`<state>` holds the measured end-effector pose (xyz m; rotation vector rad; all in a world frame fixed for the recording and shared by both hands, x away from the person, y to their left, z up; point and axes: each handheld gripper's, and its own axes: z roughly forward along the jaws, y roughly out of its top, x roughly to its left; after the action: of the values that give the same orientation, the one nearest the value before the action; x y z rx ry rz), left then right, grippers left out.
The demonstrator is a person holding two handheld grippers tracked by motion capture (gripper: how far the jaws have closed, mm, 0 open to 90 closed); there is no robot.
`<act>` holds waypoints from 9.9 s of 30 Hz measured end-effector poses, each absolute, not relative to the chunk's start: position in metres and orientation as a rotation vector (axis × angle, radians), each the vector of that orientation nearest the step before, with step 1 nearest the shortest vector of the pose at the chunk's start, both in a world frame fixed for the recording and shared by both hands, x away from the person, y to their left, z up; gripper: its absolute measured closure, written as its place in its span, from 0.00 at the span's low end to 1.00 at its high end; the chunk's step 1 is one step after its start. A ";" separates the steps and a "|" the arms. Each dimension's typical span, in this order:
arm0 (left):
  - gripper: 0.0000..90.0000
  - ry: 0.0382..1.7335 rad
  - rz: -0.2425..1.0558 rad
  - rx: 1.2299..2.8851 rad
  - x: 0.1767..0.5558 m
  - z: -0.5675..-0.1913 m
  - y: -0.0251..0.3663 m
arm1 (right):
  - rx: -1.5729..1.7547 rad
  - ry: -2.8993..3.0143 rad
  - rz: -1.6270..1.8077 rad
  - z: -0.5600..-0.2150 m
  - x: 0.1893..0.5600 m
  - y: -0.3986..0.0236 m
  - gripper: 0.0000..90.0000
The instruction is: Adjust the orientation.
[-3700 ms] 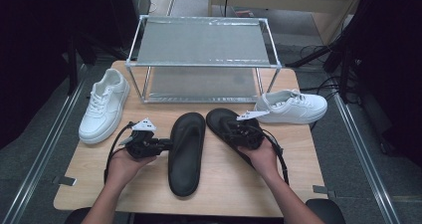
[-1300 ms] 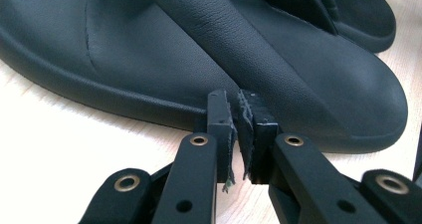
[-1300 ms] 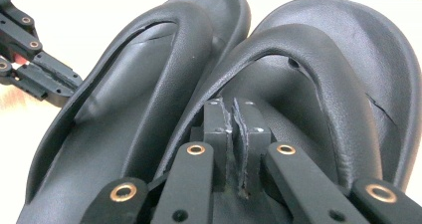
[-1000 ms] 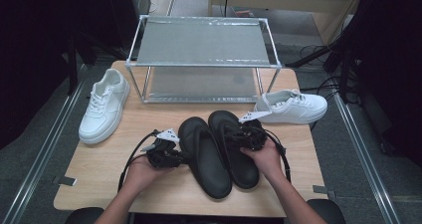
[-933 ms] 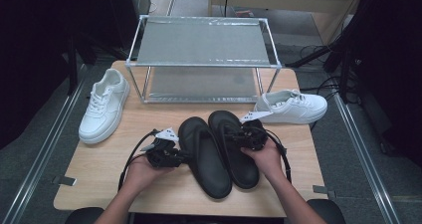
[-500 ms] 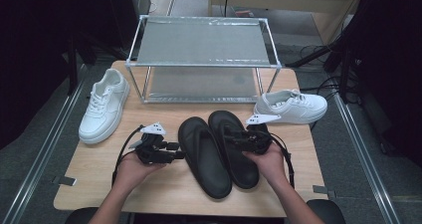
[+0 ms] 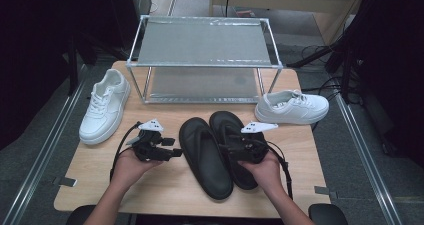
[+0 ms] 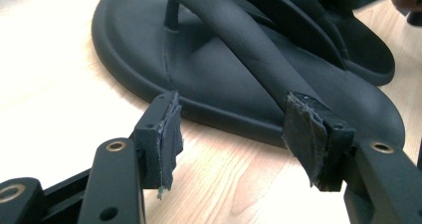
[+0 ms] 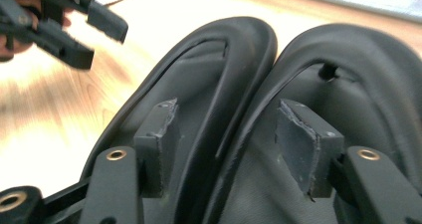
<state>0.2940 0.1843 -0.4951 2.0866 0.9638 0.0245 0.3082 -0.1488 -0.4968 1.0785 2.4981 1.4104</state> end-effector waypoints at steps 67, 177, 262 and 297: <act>0.98 0.737 0.216 2.148 0.472 -0.329 0.165 | 1.330 2.319 1.243 -0.524 0.294 -0.117 0.79; 0.99 0.820 0.254 2.132 0.515 -0.359 0.180 | 1.226 2.226 1.278 -0.484 0.392 -0.118 0.84; 0.99 0.811 0.243 2.112 0.516 -0.362 0.183 | 1.215 2.401 1.283 -0.523 0.434 -0.007 1.00; 0.97 0.823 0.226 2.124 0.518 -0.361 0.183 | 1.194 2.419 1.349 -0.500 0.406 -0.061 1.00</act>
<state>0.5179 0.1833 -0.3605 2.1241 0.8231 0.2258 0.4061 -0.0607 -0.4996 1.1937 2.4188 1.3490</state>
